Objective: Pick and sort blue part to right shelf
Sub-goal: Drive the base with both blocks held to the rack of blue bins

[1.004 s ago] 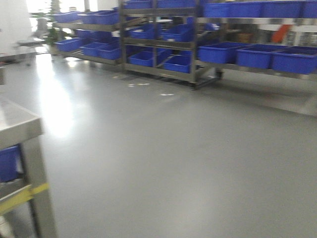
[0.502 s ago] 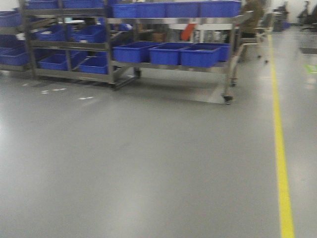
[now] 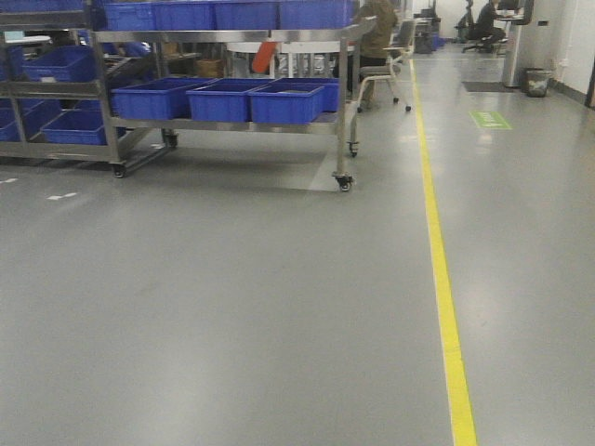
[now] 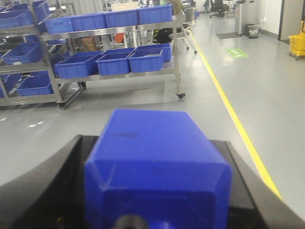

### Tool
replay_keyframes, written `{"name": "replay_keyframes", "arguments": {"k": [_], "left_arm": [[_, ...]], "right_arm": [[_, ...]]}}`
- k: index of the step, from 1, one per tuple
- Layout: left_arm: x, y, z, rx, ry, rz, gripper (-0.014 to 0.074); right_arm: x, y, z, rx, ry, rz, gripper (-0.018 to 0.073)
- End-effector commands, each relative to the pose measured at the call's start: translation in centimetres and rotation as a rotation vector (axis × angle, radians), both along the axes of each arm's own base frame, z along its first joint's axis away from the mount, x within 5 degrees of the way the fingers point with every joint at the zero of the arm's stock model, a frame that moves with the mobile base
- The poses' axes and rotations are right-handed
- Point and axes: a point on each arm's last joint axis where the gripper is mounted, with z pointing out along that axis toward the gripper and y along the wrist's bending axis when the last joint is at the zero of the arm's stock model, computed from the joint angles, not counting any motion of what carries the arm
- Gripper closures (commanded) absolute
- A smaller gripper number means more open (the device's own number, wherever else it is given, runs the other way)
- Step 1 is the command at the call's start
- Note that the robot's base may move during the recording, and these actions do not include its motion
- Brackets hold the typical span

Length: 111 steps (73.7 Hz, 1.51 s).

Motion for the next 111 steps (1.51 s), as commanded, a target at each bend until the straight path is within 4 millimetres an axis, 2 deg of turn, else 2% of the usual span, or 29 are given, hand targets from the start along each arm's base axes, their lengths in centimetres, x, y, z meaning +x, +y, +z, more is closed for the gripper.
{"name": "replay_keyframes", "arguments": {"k": [1,111], "left_arm": [[-0.81,0.12,1.56,-0.016,-0.126,-0.015,0.0326],[-0.81,0.12,1.56,-0.016,-0.126,-0.015,0.0326]], "right_arm": [[0.13,0.02,1.55,-0.007,-0.105,0.002,0.0351],[0.13,0.02,1.55,-0.007,-0.105,0.002,0.0351]]}}
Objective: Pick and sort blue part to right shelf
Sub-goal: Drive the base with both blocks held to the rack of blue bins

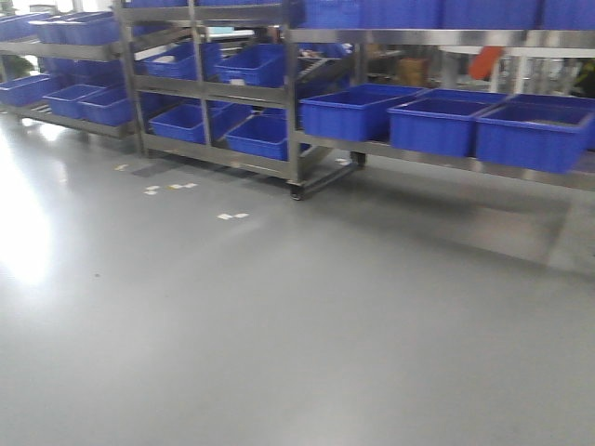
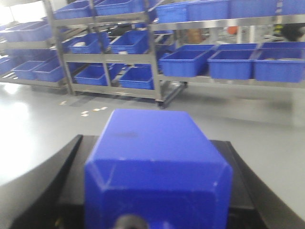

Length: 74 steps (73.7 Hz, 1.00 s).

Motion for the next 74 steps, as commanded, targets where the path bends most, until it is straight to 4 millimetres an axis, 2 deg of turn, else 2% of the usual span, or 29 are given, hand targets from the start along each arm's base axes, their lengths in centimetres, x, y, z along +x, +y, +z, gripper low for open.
{"name": "replay_keyframes", "arguments": {"k": [1,74], "left_arm": [[-0.81,0.12,1.56,-0.016,-0.126,-0.015,0.0326],[-0.81,0.12,1.56,-0.016,-0.126,-0.017,0.0326]], "right_arm": [[0.18,0.05,1.56,-0.005,-0.104,0.004,0.0351],[0.18,0.05,1.56,-0.005,-0.104,0.004,0.0351]]}}
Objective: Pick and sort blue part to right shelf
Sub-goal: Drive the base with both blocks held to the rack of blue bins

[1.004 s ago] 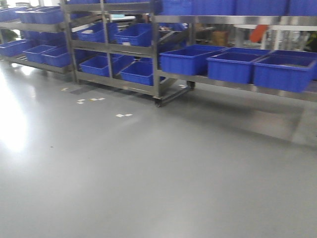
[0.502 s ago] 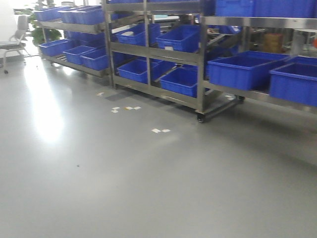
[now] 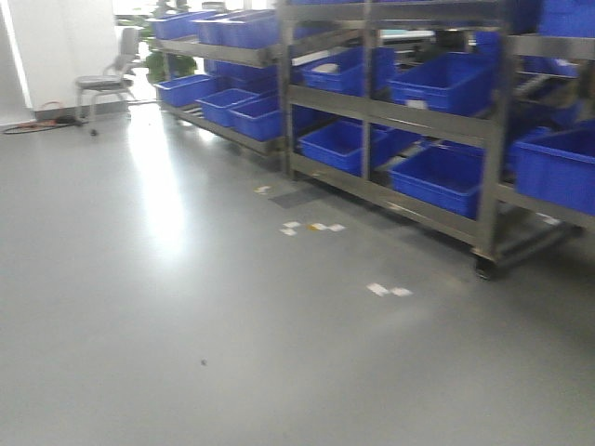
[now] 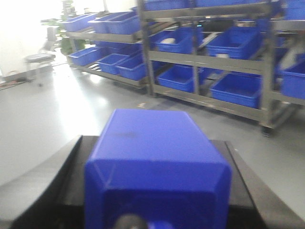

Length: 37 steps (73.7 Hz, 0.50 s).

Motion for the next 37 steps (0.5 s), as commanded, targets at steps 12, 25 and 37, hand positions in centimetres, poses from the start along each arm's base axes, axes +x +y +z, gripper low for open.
{"name": "replay_keyframes", "arguments": {"k": [12,25,37], "left_arm": [[-0.81,0.12,1.56,-0.016,-0.126,-0.015,0.0326],[-0.81,0.12,1.56,-0.016,-0.126,-0.015,0.0326],[-0.81,0.12,1.56,-0.016,-0.126,-0.015,0.0326]], "right_arm": [[0.18,0.05,1.56,-0.005,-0.104,0.004,0.0351],[0.18,0.05,1.56,-0.005,-0.104,0.004,0.0351],[0.18,0.05,1.56,-0.005,-0.104,0.004,0.0351]]}}
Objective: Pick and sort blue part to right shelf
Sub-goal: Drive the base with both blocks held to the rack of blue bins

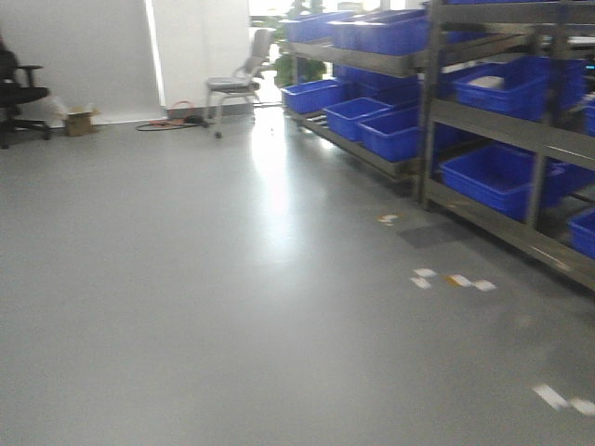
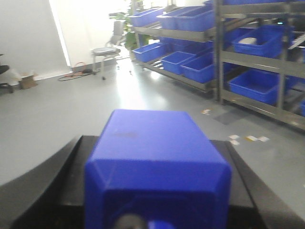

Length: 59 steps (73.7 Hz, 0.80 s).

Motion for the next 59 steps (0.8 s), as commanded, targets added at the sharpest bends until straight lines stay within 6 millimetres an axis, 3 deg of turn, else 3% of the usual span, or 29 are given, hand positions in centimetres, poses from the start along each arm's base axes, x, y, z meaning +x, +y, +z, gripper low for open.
{"name": "replay_keyframes", "arguments": {"k": [1,59], "left_arm": [[-0.81,0.12,1.56,-0.016,-0.126,-0.015,0.0326],[-0.81,0.12,1.56,-0.016,-0.126,-0.015,0.0326]], "right_arm": [[0.18,0.05,1.56,-0.005,-0.104,0.004,0.0351],[0.18,0.05,1.56,-0.005,-0.104,0.004,0.0351]]}}
